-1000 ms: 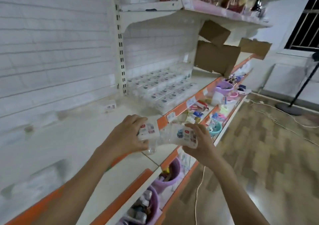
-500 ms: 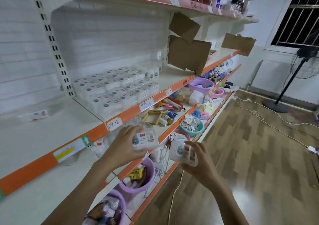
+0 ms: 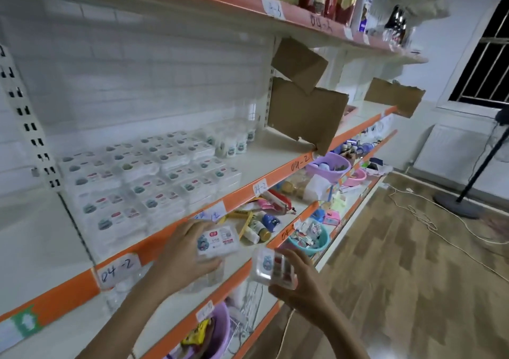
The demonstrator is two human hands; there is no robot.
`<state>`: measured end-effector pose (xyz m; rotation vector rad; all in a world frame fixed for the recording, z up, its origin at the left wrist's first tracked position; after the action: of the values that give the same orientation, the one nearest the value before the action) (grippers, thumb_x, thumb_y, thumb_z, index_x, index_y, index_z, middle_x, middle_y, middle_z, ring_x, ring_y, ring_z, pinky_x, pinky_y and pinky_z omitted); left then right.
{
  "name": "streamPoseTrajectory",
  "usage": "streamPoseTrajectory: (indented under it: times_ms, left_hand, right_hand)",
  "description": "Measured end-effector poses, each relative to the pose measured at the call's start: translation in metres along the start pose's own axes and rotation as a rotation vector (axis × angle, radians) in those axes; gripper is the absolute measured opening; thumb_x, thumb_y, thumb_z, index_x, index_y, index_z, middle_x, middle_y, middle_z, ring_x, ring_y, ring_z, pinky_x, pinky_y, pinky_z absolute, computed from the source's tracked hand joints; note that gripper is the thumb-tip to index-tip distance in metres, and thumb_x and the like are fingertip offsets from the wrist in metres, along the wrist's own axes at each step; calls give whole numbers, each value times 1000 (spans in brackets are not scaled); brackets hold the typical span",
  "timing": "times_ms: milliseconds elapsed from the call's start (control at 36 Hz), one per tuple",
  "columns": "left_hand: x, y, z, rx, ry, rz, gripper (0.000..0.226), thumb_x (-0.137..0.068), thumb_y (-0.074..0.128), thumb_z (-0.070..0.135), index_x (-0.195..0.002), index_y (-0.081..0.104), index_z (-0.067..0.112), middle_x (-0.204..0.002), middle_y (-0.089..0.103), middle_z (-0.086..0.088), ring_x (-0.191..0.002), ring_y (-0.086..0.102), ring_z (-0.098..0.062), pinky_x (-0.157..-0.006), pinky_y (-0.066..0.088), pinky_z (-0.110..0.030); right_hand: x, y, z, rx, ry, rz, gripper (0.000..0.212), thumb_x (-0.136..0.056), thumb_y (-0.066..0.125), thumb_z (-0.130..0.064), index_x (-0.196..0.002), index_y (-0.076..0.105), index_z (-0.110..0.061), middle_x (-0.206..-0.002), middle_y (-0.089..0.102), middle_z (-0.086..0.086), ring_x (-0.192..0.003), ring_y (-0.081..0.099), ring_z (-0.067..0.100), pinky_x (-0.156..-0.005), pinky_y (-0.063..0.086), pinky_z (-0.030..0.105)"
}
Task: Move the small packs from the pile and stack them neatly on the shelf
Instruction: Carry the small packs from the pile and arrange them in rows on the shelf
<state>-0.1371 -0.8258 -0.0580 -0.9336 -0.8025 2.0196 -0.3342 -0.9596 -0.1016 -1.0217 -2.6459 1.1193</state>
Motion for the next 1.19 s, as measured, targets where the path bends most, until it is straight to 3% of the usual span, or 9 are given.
streamPoseTrajectory:
  times_ms: [111, 278, 389, 667, 778, 889, 1000, 1111, 1194]
  left_hand:
    - [-53, -31, -14, -37, -35, 163, 85, -56, 51, 64, -125, 53, 14, -116, 42, 9, -112, 38, -11, -92, 25, -17]
    - [-115, -64, -50, -132, -188, 185, 68, -70, 79, 28, -128, 50, 8, -119, 44, -6, -115, 44, -23, -91, 29, -19]
    - [-136, -72, -63, -220, -236, 134, 72, -75, 74, 34, -136, 42, 11, -126, 42, -6, -120, 41, -20, -95, 29, -21]
    - [-148, -79, -78, -376, -327, 121, 72, -77, 65, 54, -136, 43, 19, -136, 45, 0, -126, 33, -18, -103, 26, -27]
    - [-146, -76, -81, -379, -336, 89, 98, -55, 33, 80, -133, 48, 22, -133, 46, 5, -122, 34, -12, -96, 21, -17]
    - [-142, -71, -83, -309, -372, 158, 71, -69, 67, 61, -126, 56, 21, -124, 39, 8, -114, 29, -4, -101, 24, -17]
    - [-136, -66, -81, -266, -429, 233, 51, -73, 73, 34, -120, 61, 21, -120, 40, 9, -118, 39, -15, -100, 27, -21]
    - [-133, -59, -73, -232, -460, 340, 42, -76, 74, 18, -116, 62, 21, -116, 50, 8, -114, 42, -14, -98, 31, -22]
    - [-131, -56, -69, -163, -471, 376, 44, -77, 74, 26, -109, 58, 50, -115, 50, 19, -114, 45, -8, -103, 35, -29]
  right_hand:
    - [-75, -24, -15, -3, -96, -26, 67, -73, 77, -16, -132, 44, -17, -123, 33, -11, -109, 43, 9, -75, 41, 0]
    - [-177, -44, -51, 11, -329, -61, 66, -70, 79, -20, -129, 48, -28, -118, 44, -5, -103, 46, 4, -88, 37, 7]
    - [-227, -42, -64, 5, -387, -82, 68, -70, 80, -17, -131, 50, -16, -116, 41, -8, -101, 43, 3, -81, 33, -2]
    - [-316, -11, -85, 38, -512, -283, 71, -75, 76, -20, -137, 42, -14, -134, 44, 7, -122, 42, 20, -90, 27, 12]
    - [-334, 5, -85, -16, -546, -384, 65, -76, 76, -19, -133, 45, -16, -132, 44, 6, -121, 45, 20, -99, 35, 23]
    - [-345, 21, -79, 25, -597, -466, 55, -76, 74, -26, -125, 50, -18, -129, 49, 3, -122, 42, 20, -100, 37, 29]
    - [-347, 27, -75, 3, -677, -459, 47, -78, 72, -28, -121, 54, -22, -129, 46, -3, -125, 34, 15, -89, 27, 18]
    - [-350, 32, -73, -68, -711, -490, 44, -79, 72, -27, -120, 55, -27, -143, 32, -4, -137, 15, 9, -100, 16, 16]
    - [-352, 34, -73, -141, -721, -559, 42, -81, 71, -22, -120, 56, -21, -137, 41, -6, -137, 22, 7, -93, 15, -5]
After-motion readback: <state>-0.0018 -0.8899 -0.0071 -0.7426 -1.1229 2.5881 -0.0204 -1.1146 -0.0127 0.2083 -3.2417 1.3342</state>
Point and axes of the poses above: each hand's wrist, its own x-axis away from the middle knuckle, its own y-axis out of the palm, z = x × y, the point moved 5 cm from there along -x, towards the middle knuckle
